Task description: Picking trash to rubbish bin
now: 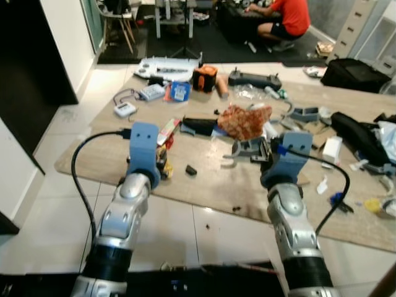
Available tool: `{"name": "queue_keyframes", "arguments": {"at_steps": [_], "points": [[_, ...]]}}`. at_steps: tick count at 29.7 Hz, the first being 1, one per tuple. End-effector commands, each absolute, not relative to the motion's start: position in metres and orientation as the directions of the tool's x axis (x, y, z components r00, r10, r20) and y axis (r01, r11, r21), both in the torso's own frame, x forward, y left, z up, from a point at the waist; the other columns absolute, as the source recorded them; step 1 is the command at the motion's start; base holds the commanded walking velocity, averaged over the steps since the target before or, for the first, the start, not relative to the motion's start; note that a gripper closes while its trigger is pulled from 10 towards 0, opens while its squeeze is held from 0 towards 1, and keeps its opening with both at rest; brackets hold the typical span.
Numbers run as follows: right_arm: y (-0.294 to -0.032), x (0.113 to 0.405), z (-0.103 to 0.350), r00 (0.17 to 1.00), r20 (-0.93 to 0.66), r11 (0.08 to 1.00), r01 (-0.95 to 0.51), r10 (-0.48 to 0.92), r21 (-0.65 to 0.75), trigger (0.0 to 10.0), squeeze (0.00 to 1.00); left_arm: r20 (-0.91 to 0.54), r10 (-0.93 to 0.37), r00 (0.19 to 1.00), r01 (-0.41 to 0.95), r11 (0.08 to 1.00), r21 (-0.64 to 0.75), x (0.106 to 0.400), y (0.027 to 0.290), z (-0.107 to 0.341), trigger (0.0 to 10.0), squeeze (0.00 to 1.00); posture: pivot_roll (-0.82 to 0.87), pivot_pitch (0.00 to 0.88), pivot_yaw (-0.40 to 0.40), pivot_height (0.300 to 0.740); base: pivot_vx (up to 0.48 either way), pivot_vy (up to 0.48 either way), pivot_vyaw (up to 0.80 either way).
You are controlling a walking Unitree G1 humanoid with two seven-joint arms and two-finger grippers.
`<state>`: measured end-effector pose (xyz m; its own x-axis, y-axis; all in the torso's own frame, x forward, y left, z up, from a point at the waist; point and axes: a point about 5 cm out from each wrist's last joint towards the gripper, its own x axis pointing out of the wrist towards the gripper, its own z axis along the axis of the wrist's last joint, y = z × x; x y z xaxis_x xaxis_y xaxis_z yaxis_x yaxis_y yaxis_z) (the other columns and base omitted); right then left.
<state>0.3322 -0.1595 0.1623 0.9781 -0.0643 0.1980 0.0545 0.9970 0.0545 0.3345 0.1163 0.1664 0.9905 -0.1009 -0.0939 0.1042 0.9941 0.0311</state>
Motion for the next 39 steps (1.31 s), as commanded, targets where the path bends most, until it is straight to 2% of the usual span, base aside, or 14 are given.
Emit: {"name": "queue_keyframes", "arguments": {"at_steps": [1, 5, 6, 14, 24, 28, 34, 39], "points": [[-0.161, 0.332, 0.159, 0.981, 0.18, 0.997, 0.056, -0.065, 0.057, 10.0, 0.0, -0.123, -0.094, 0.988, 0.107, 0.989, 0.099, 0.334, 0.117, 0.16, 10.0, 0.0, 0.07, 0.071, 0.016, 0.74, 0.0, -0.48, 0.0], [-0.161, 0.332, 0.159, 0.982, 0.178, 0.997, 0.054, -0.064, 0.056, 10.0, 0.0, -0.139, -0.082, 0.987, 0.095, 0.992, 0.087, 0.334, 0.118, 0.157, 10.0, 0.0, 0.07, 0.071, 0.016, 0.74, 0.0, -0.48, 0.0], [-0.161, 0.332, 0.159, 0.982, 0.176, 0.997, 0.053, -0.062, 0.054, 10.0, 0.0, -0.148, -0.083, 0.986, 0.091, 0.994, 0.051, 0.334, 0.118, 0.155, 10.0, 0.0, 0.07, 0.071, 0.016, 0.74, 0.0, 0.0, 0.0], [-0.16, 0.333, 0.16, 0.982, 0.181, 0.998, 0.04, -0.047, 0.045, 10.0, 0.0, -0.151, -0.091, 0.984, 0.103, 0.992, 0.075, 0.332, 0.116, 0.152, 10.0, 0.0, 0.07, 0.069, 0.016, 0.74, 0.0, 0.0, 0.0], [-0.171, 0.339, 0.158, 0.987, 0.141, 0.997, 0.072, -0.073, 0.016, 10.0, 0.0, -0.151, -0.087, 0.985, 0.098, 0.993, 0.069, 0.334, 0.117, 0.153, 10.0, 0.0, 0.07, 0.063, 0.02, 0.74, 0.0, 0.0, 0.0], [-0.175, 0.348, 0.152, 0.997, 0.061, 0.997, 0.048, -0.045, -0.055, 10.0, 0.0, -0.151, -0.083, 0.985, 0.093, 0.994, 0.062, 0.336, 0.121, 0.155, 10.0, 0.0, 0.07, 0.07, 0.022, 0.74, 0.0, 0.0, 0.0], [-0.174, 0.36, 0.162, 0.999, 0.052, 0.995, 0.007, -0.002, -0.1, 10.0, 0.0, -0.195, -0.082, 0.977, 0.093, 0.994, 0.049, 0.336, 0.124, 0.15, 10.0, 0.0, 0.07, 0.07, 0.022, 0.74, 0.0, 0.24, 0.0], [-0.174, 0.368, 0.171, 0.998, 0.065, 0.992, -0.01, 0.018, -0.123, 10.0, 0.0, -0.162, -0.12, 0.98, 0.128, 0.991, 0.037, 0.336, 0.119, 0.154, 10.0, 0.0, 0.07, 0.07, 0.022, 0.74, 0.0, 0.096, 0.0]]}}
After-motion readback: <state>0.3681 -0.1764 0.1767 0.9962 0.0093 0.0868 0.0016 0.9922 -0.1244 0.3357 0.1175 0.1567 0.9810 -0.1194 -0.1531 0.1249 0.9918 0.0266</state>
